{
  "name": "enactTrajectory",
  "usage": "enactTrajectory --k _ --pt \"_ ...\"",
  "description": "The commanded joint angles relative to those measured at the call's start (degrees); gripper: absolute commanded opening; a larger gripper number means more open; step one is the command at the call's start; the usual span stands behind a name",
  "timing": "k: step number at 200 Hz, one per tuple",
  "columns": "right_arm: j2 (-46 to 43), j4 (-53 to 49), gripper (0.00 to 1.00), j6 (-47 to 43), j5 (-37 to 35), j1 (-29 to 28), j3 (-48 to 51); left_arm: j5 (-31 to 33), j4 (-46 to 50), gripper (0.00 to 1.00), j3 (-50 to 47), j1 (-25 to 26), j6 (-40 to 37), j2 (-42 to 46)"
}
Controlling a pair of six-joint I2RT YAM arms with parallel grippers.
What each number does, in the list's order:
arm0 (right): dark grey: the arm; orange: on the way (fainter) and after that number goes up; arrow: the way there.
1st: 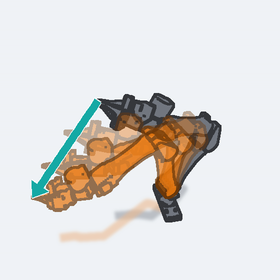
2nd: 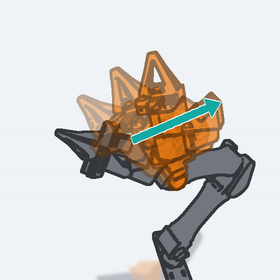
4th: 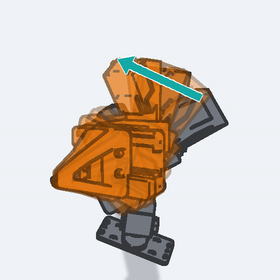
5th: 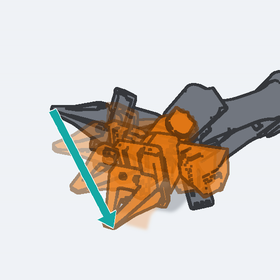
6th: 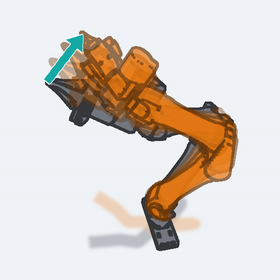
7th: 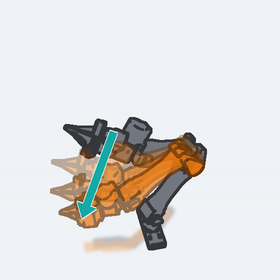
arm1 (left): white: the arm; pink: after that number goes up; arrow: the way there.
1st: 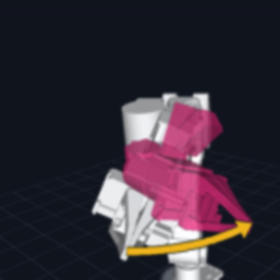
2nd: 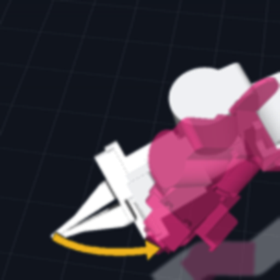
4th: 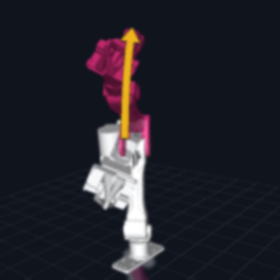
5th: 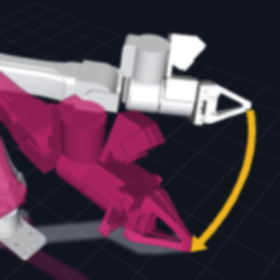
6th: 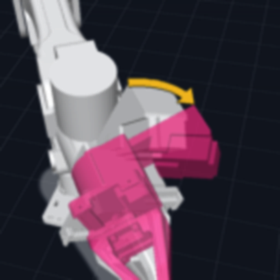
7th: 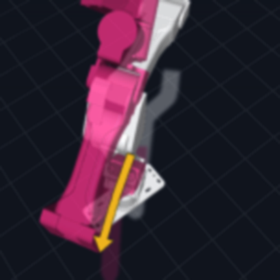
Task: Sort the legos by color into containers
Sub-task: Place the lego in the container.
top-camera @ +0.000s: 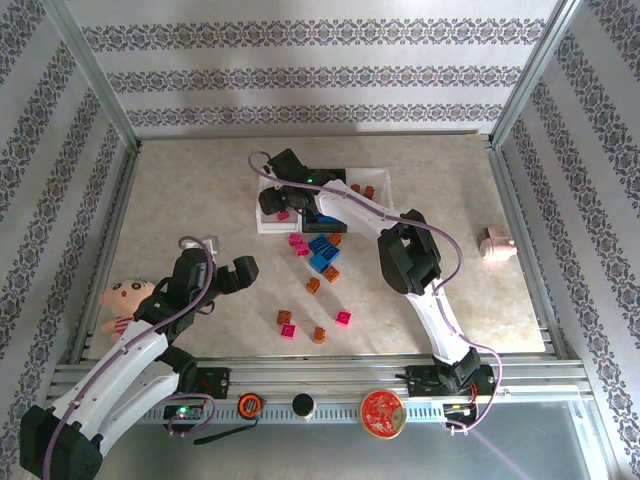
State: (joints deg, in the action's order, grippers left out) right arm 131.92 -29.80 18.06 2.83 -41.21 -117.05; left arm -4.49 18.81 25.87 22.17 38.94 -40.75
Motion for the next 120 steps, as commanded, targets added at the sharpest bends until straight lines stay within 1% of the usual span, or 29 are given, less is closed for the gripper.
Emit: enactTrajectory --k 1,24,48,84,120 --pt "-1.37 -1.25 0.6 0.48 -0.83 0.34 -3.11 -0.79 1.96 1.0 0.09 0.46 -0.02 0.94" --pt "-5.68 -0.53 0.62 0.35 -1.07 0.2 0.8 -1.1 1.41 1.0 0.01 0.54 -0.16 0.98" --pt "-14.16 2.15 0.62 0.58 -1.0 -0.48 11.13 -1.48 0.56 1.0 -0.44 0.51 -0.05 1.33" --pt "-30.12 7.5 0.64 0.98 -2.85 -2.72 33.42 -1.65 -1.0 1.0 -0.94 0.47 0.0 1.33" --pt "-43.92 8.84 0.65 3.8 -4.85 -5.33 53.42 -1.14 -2.03 1.0 -1.41 0.44 -0.14 1.2"
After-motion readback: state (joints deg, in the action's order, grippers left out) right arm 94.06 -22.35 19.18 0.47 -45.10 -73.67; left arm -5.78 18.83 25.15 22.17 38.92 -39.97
